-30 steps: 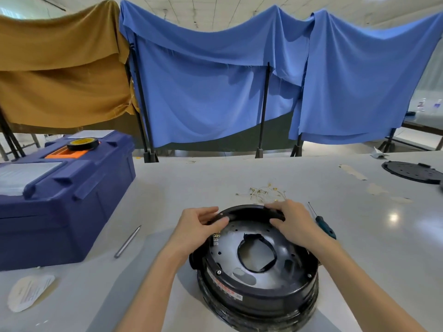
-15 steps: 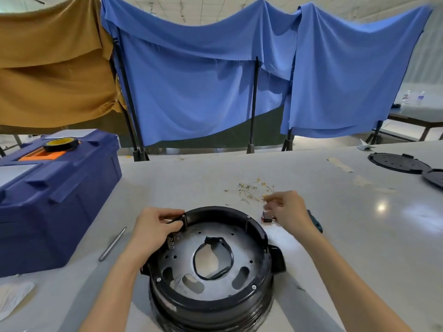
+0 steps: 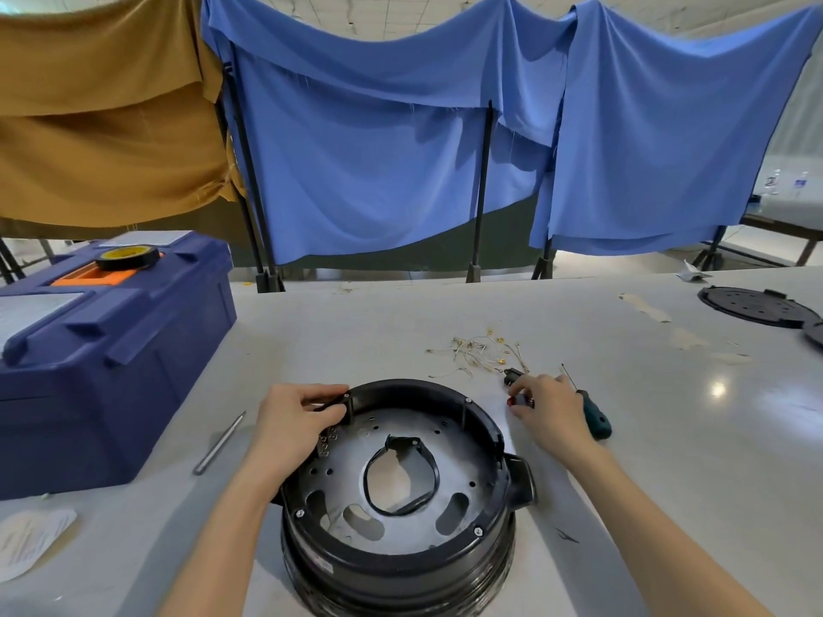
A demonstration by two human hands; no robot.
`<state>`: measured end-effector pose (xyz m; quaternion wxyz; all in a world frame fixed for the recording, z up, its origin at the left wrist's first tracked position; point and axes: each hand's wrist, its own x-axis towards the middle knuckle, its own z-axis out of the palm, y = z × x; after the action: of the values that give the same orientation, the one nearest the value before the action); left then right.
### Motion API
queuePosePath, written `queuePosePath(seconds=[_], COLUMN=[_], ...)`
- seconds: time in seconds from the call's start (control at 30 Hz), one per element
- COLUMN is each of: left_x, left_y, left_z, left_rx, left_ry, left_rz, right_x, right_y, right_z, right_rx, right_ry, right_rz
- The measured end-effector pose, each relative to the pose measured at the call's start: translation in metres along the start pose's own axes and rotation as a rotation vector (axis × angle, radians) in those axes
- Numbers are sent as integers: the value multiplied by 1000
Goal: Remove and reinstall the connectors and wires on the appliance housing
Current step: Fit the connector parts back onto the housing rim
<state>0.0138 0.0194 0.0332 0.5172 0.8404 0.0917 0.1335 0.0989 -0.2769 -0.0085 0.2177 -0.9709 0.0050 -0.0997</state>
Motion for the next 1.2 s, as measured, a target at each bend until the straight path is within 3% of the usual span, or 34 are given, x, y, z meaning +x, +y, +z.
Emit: queuePosePath(seconds=[0.63,0.83,1.0,1.1,1.2], left_x=[10,7,0,-4,-11], left_y=[17,17,31,44,49], left_z=[50,47,46,43,41], left_rx=[-55,-80,-121,-281,-376], left_ry=[-25,-53,26,-120,-237], left_rz=[17,40,219,221,202], right_x=[25,18,-9,-33,-49], right_y=[40,29,-31,-75,-106], right_z=[-11,-35,-64,-65,-58], right_rx=[104,144,486,610,582], right_ry=[20,111,158,72,3], right_rz=[61,49,-185,-368,-508])
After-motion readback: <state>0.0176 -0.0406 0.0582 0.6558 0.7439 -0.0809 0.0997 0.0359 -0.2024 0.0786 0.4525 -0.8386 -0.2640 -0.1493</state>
